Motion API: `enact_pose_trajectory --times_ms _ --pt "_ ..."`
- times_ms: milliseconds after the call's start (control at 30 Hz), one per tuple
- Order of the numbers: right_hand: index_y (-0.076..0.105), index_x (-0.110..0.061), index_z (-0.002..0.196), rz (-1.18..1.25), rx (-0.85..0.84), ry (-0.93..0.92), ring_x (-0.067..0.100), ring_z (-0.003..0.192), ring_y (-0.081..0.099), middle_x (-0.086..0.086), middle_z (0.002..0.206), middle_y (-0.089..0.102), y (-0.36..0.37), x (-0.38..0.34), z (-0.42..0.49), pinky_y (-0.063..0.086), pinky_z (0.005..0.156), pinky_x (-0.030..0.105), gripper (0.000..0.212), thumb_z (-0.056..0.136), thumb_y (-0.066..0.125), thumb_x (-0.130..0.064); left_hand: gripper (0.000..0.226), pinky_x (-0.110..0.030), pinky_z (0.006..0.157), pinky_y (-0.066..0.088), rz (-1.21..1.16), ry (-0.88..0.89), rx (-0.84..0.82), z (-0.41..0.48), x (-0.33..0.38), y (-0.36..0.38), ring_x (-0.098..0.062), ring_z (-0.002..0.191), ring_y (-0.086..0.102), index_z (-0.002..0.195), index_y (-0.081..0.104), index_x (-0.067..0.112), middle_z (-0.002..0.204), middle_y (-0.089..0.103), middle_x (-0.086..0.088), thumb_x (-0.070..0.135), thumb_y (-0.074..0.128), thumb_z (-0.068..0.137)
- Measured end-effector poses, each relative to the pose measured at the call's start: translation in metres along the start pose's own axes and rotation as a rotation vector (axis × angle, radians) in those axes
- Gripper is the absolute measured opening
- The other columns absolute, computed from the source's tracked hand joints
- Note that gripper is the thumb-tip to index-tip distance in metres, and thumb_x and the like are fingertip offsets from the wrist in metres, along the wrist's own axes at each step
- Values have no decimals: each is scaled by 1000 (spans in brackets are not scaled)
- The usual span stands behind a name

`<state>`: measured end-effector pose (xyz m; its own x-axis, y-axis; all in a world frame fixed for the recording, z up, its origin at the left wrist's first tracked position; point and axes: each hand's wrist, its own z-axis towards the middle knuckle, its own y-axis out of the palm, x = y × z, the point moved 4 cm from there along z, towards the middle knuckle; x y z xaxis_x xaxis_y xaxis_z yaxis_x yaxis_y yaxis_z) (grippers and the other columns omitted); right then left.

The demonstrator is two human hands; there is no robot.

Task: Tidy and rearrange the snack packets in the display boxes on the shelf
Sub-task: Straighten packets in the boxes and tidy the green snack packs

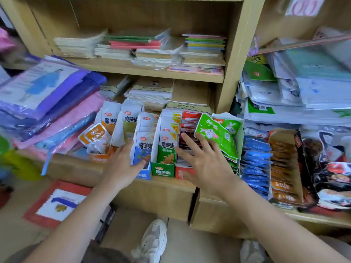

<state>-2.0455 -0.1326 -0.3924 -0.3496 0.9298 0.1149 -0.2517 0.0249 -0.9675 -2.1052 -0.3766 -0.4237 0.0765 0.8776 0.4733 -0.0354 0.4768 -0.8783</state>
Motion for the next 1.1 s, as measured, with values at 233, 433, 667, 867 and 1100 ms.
enact_pose_trajectory --times_ms 233,433,667,867,1100 --pt "70 -23 103 -131 39 58 38 116 49 3 117 56 0 -15 13 47 87 50 28 77 76 -34 61 -29 115 35 -206 184 -18 -12 -18 8 -4 143 34 147 49 24 157 39 8 30 72 91" --pt "71 -19 88 -129 102 156 39 104 48 4 104 55 1 -21 23 45 79 50 15 75 77 -25 39 -39 91 54 -304 173 239 -7 -38 -22 -4 100 63 127 65 29 121 67 13 26 71 88" --pt "71 -17 95 -113 72 236 42 108 46 8 108 56 4 -28 30 46 80 55 31 69 84 -26 62 -45 106 39 -381 -243 646 18 -102 -48 -33 128 51 135 56 9 133 60 -15 24 81 81" --pt "73 -17 95 -79 132 227 41 108 46 7 106 56 5 -27 27 47 79 56 31 68 86 -24 8 -28 78 48 -505 -219 623 23 -109 -49 -16 82 67 93 77 12 82 69 8 17 73 89" --pt "73 -16 92 -53 204 199 42 106 47 8 105 57 7 -26 25 46 75 55 30 66 88 -23 6 -41 80 53 -628 -271 653 33 -121 -58 -29 86 68 88 66 17 80 66 3 15 64 92"
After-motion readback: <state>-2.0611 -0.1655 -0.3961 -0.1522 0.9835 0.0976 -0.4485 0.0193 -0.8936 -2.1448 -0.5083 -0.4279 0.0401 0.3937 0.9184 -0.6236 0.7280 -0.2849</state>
